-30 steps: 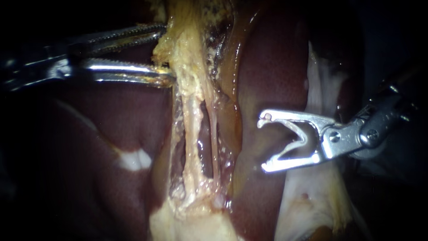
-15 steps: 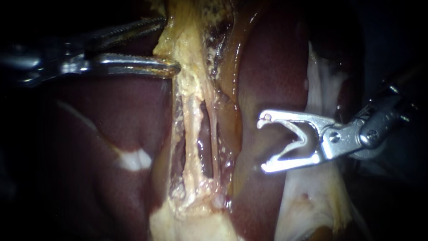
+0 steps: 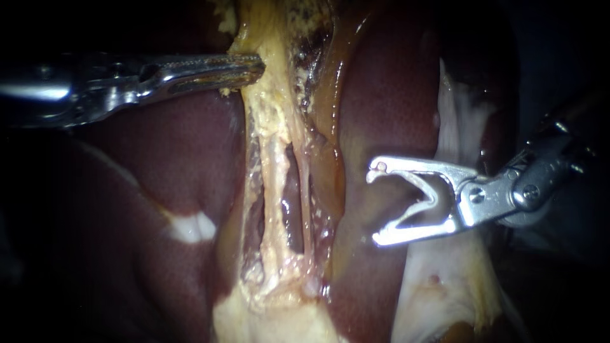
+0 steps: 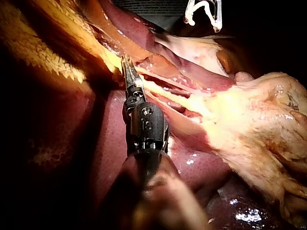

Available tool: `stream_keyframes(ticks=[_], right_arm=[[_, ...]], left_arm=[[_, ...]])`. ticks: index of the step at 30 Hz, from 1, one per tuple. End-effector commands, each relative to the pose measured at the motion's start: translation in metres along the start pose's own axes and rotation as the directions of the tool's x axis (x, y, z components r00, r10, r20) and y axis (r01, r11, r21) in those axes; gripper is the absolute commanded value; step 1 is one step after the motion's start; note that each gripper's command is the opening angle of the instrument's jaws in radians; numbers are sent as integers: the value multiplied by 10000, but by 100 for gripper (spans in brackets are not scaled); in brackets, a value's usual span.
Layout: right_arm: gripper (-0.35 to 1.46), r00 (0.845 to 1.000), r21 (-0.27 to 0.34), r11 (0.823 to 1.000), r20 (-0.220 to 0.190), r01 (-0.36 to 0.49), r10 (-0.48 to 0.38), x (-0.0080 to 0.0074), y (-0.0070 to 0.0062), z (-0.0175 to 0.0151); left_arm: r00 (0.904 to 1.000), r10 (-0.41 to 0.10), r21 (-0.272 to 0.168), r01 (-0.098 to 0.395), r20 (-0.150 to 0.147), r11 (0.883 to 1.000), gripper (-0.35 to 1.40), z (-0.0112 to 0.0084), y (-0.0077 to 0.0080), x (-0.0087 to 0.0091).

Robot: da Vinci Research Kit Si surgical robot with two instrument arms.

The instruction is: Grabbing gallbladder

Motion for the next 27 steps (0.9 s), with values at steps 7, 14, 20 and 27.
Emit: stream_keyframes(ticks=[7,14,20,27], right_arm=[[56,10000,-2,10000,1,0,0,0,0,0],[56,10000,-2,10000,1,0,0,0,0,0],[56,10000,-2,10000,2,0,0,0,0,0],[56,10000,-2,10000,1,0,0,0,0,0]], left_arm=[[10000,-81,39,81,53,10000,-35,-7,0,-3],[9972,93,-208,-78,737,9998,9,-24,6,-22],[9963,60,-395,-27,853,9992,37,-28,16,-26],[9966,30,-524,13,829,9986,52,-22,25,-17]])
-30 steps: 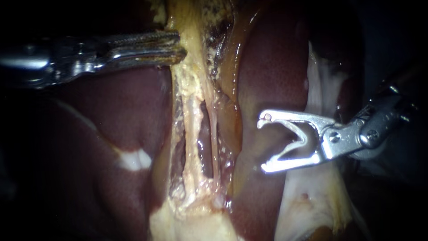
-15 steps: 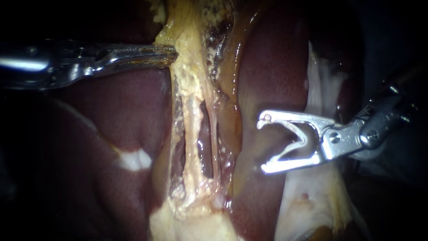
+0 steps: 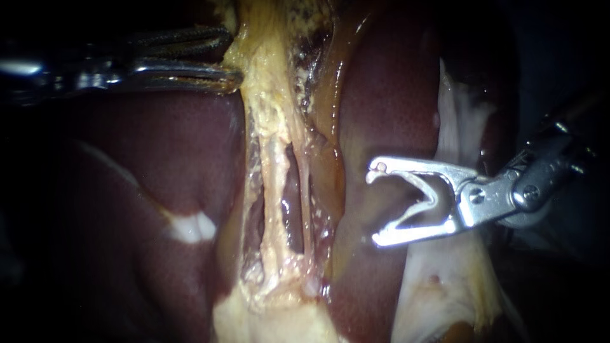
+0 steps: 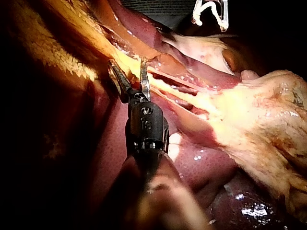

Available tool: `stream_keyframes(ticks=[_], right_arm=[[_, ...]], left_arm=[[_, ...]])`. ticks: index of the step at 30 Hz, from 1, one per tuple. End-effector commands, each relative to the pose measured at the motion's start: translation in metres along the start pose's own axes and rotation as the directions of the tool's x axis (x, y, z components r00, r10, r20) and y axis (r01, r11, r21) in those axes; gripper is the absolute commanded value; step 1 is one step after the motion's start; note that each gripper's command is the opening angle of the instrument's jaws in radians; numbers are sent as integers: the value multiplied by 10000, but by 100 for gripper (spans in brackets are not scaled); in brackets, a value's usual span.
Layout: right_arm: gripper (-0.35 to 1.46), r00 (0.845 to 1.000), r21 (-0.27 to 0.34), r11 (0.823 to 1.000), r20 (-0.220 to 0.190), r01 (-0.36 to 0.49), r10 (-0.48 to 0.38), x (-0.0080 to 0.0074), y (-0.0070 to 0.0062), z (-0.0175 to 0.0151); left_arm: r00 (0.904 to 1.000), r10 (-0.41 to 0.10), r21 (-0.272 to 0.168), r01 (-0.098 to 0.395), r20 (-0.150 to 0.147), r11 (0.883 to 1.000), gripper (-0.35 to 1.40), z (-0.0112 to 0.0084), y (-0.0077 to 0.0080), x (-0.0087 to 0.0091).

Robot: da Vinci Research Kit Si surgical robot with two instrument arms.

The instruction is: Grabbing gallbladder

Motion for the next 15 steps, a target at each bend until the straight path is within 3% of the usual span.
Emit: stream_keyframes(ticks=[1,3,15], right_arm=[[56,10000,0,10000,0,-1,1,0,0,0],[56,10000,0,10000,0,-1,1,0,0,0],[56,10000,0,10000,0,0,0,0,0,0]], left_arm=[[10000,-5,-23,5,0,10000,52,1,0,2],[10000,66,-63,-66,0,10000,52,4,0,7],[9975,-695,5,695,-134,9976,49,29,-1,33]])
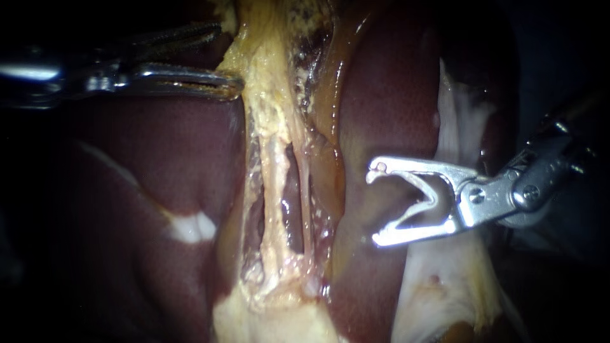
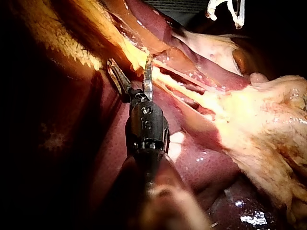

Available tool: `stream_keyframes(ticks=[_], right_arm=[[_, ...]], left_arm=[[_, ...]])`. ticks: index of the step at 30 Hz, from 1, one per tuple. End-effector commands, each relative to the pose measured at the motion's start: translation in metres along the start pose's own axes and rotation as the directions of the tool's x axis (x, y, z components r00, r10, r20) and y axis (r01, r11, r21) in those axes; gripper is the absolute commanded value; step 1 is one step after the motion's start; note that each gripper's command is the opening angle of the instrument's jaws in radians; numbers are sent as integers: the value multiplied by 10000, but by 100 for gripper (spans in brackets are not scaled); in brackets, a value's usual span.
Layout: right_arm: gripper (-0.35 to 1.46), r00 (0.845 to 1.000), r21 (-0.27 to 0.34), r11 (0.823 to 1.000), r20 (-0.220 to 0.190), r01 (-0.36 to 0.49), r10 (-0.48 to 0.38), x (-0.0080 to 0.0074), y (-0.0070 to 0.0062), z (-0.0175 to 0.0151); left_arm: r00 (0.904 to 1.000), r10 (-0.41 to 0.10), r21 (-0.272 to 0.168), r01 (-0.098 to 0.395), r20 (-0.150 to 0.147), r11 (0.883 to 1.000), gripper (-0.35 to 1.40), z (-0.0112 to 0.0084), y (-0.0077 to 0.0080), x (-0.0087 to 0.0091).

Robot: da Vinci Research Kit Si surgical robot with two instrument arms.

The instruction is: Grabbing gallbladder

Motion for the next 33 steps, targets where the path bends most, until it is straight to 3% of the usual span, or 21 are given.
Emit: stream_keyframes(ticks=[1,10,15,21,33], right_arm=[[56,10000,-1,10000,0,0,0,0,0,0],[56,10000,-6,10000,2,-1,1,0,0,1],[56,10000,-7,10000,2,0,0,0,0,1],[56,10000,-3,10000,0,1,-1,0,0,1],[56,10000,-5,10000,1,1,-1,0,0,1]], left_arm=[[10000,-42,0,42,-11,10000,47,2,0,0],[9989,-402,91,404,-252,9991,27,13,1,7],[9977,-495,138,502,-456,9986,-35,16,6,9],[9942,-684,344,715,-834,9968,-35,13,8,11],[9938,-739,348,770,-836,9964,-35,10,8,11]])
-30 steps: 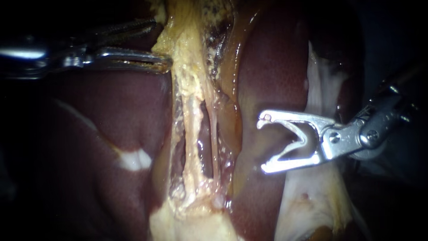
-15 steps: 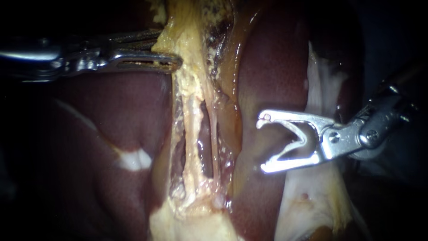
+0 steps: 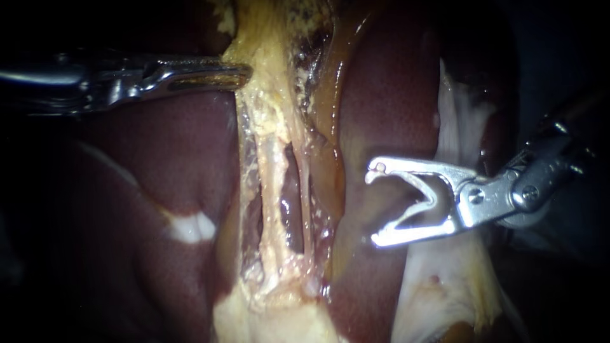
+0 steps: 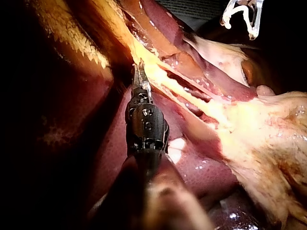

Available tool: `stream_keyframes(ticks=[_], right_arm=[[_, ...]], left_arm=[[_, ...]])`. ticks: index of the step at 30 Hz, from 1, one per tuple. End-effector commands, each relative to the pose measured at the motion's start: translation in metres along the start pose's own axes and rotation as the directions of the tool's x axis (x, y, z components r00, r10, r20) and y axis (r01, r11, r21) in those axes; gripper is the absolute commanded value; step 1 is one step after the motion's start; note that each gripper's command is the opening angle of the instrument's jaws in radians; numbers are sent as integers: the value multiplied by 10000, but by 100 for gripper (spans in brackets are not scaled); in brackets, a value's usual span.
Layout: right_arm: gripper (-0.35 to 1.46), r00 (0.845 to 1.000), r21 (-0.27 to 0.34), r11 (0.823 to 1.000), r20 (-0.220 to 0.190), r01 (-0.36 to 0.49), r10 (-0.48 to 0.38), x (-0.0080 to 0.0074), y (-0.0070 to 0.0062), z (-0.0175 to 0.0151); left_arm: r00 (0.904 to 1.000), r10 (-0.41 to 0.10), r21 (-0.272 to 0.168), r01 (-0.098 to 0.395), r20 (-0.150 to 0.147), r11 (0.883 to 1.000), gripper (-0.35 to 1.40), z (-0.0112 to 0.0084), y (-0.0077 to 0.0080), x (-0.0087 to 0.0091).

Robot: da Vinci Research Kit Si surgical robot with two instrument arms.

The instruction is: Grabbing gallbladder

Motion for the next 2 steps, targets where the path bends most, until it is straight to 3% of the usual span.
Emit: stream_keyframes(ticks=[1,2], right_arm=[[56,10000,0,10000,-2,0,0,0,0,0],[56,10000,0,10000,-2,0,0,0,0,0]], left_arm=[[10000,2,1,-2,3,10000,-35,0,0,0],[10000,2,1,-2,3,10000,-35,0,-1,0]])
